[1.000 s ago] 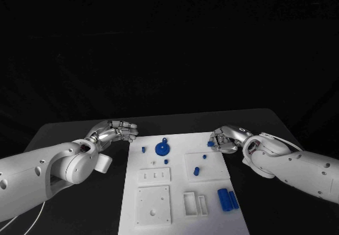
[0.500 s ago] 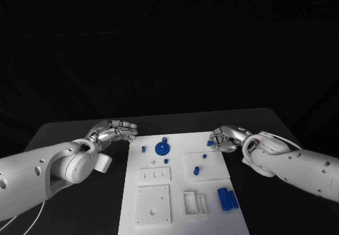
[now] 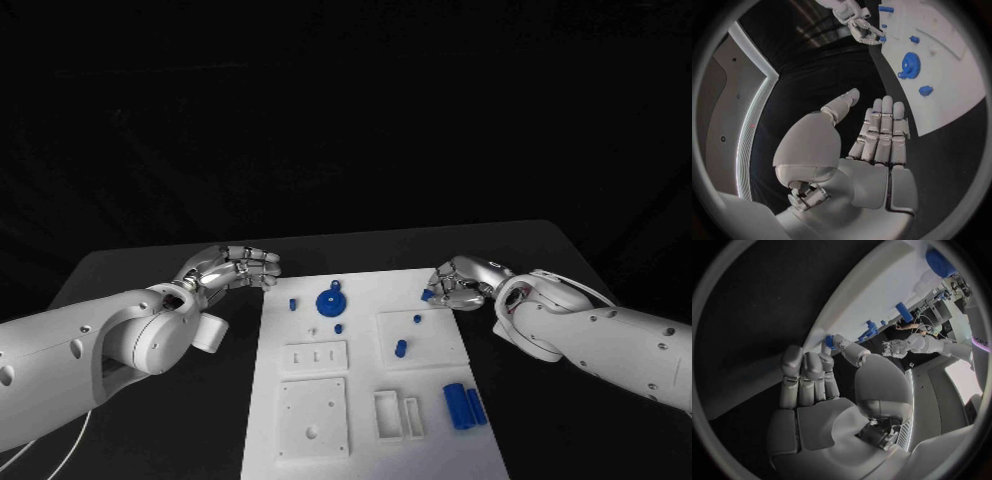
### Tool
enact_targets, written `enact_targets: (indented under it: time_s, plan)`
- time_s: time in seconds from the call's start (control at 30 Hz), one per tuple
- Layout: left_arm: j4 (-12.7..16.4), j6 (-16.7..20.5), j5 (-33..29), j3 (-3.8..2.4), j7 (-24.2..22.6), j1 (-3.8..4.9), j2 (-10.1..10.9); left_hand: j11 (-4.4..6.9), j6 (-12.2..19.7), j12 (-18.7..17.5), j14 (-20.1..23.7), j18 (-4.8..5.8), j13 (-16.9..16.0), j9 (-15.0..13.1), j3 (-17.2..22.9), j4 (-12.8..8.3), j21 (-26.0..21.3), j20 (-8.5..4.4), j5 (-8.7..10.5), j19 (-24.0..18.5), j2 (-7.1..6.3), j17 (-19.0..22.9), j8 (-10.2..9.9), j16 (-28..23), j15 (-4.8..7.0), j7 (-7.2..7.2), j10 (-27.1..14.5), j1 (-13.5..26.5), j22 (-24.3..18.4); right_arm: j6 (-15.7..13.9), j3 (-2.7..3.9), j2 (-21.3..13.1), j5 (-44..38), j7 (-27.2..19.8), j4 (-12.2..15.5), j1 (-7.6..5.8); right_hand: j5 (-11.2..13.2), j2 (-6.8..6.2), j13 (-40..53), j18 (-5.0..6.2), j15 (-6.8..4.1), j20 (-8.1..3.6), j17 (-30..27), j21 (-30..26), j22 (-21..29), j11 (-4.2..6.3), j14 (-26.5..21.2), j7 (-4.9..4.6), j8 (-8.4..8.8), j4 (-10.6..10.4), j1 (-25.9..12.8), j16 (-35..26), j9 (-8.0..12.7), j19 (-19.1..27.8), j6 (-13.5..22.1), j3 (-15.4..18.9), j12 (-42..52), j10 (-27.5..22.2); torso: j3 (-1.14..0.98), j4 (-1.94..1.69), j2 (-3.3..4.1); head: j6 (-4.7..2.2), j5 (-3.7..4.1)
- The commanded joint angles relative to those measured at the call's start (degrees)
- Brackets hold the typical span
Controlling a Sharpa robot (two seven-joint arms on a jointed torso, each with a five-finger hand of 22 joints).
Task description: Assemble the parts on the task board
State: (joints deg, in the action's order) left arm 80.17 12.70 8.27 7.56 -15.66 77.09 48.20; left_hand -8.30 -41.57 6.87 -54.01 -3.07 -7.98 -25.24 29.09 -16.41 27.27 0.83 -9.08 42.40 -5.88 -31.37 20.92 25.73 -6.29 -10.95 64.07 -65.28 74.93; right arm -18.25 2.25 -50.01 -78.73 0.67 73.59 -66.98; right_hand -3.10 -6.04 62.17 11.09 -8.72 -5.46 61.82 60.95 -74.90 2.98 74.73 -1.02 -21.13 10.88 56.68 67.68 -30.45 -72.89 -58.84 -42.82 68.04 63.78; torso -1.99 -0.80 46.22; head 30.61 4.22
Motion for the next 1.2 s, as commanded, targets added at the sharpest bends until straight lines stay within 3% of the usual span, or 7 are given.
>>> enact_targets:
  time_s: [0.03, 0.2, 0.4, 0.67, 0.93, 1.2]
  plan:
    - [0.1, -0.8, 0.3, -0.02, -0.2, 0.02, 0.0, 0.05, 0.2, 0.2, -0.1, -0.91, -0.1, 0.1, 0.3, 0.1, 0.4, -0.26, -0.25, 0.1, 0.04, -0.1, -0.1, 0.4, 0.00, -0.72, -0.4, -0.3, 1.1, -0.5, -0.04, 0.0, 1.3, 0.0, 0.1, 0.10, 0.3, 0.92, 0.2, 3.91, 0.04, -0.02, 0.1, 0.4, -1.0, -0.27, 0.1, -2.53, -0.29, 0.8, 0.2, 0.0, -1.1, 0.5, -3.8, 0.4, 0.1, -0.3, -0.01, 0.02, 0.00, -0.01, -0.02]
    - [0.1, -0.9, 0.3, -0.02, -0.1, 0.02, 0.0, 0.04, 0.2, 0.2, -0.1, -0.91, -0.1, 0.1, 0.3, 0.1, 0.4, -0.26, -0.31, 0.1, 0.03, -0.1, -0.1, 0.4, 0.00, -0.73, -0.4, -0.3, 1.1, -0.9, -0.04, 0.1, 1.6, 0.1, 0.1, 0.10, 0.3, 1.87, 0.6, 3.91, 0.02, 0.07, 0.2, 0.5, -1.0, -0.25, -0.1, -2.49, -0.50, 1.7, 0.1, -0.1, -1.8, 0.9, -3.8, 1.6, 0.3, -0.5, -0.01, 0.03, -0.02, -0.01, 0.00]
    - [0.1, -0.9, 0.3, -0.02, -0.1, 0.02, 0.0, 0.03, 0.2, 0.2, -0.1, -0.91, -0.1, 0.1, 0.4, 0.1, 0.4, -0.26, -0.35, 0.1, 0.02, -0.1, -0.1, 0.4, 0.00, -0.73, -0.5, -0.3, 1.1, -1.3, -0.02, 0.2, 4.8, 0.0, 0.1, 0.10, 0.3, 2.07, 0.7, 3.91, 0.01, 0.09, 0.2, 0.5, -1.0, -0.23, -0.1, -2.47, -0.54, 1.9, 0.1, -0.1, -2.0, 1.0, -3.7, 1.8, 0.3, -0.6, -0.04, 0.05, 0.00, -0.03, 0.05]
    - [-0.1, -1.0, 0.3, -0.02, 0.0, 0.02, 0.0, 0.00, 0.3, 0.2, -0.1, -0.89, 0.0, 0.1, 0.4, 0.1, 0.4, -0.26, -0.42, 0.1, 0.02, -0.1, -0.1, 0.4, 0.00, -0.76, -0.5, -0.3, 1.1, 0.4, -0.01, 0.0, 15.6, -0.9, 1.2, 0.08, 0.3, 2.41, 0.7, 3.91, -0.02, 0.06, 0.3, 0.5, -0.9, -0.25, -0.2, -2.50, -0.48, 2.1, 0.2, -0.2, -2.2, 1.1, -3.5, 2.0, 0.3, -0.7, -0.05, 0.04, -0.03, 0.02, 0.14]
    - [-0.1, -1.1, 0.3, -0.02, 0.0, 0.02, 0.1, -0.04, 0.3, 0.1, -0.1, -0.88, 0.0, 0.1, 0.4, 0.1, 0.4, -0.26, -0.44, 0.1, 0.01, -0.1, -0.1, 0.4, -0.01, -0.78, -0.6, -0.3, 1.1, 6.1, 0.07, -0.6, 29.9, -1.6, 2.5, -0.68, 0.3, 3.04, 0.9, 3.91, 0.03, 0.00, 0.3, 0.3, -0.9, -0.33, -0.4, -2.61, -0.32, 2.7, 0.0, -0.4, -2.6, 1.4, -3.1, 2.3, 0.2, -1.1, 0.05, 0.04, -0.05, -0.36, 0.35]
    - [-0.7, -1.3, 0.3, 0.03, 0.1, -0.02, -0.5, -0.06, 0.3, 0.1, 0.0, -0.86, 0.0, 0.1, 0.4, 0.2, 0.4, -0.24, -0.44, 0.1, 0.04, -0.1, -0.1, 0.4, -0.02, -0.79, -0.7, -0.2, 1.1, 15.4, 0.07, -0.6, 46.4, -0.5, 2.6, -2.06, 0.3, 3.89, 1.0, 3.91, 0.22, 0.04, 0.5, 0.1, -0.8, -0.54, -0.8, -2.82, -0.04, 3.6, -0.5, -0.5, -3.0, 1.9, -2.4, 2.9, 0.0, -1.6, 0.18, 0.08, -0.23, -0.63, 0.62]
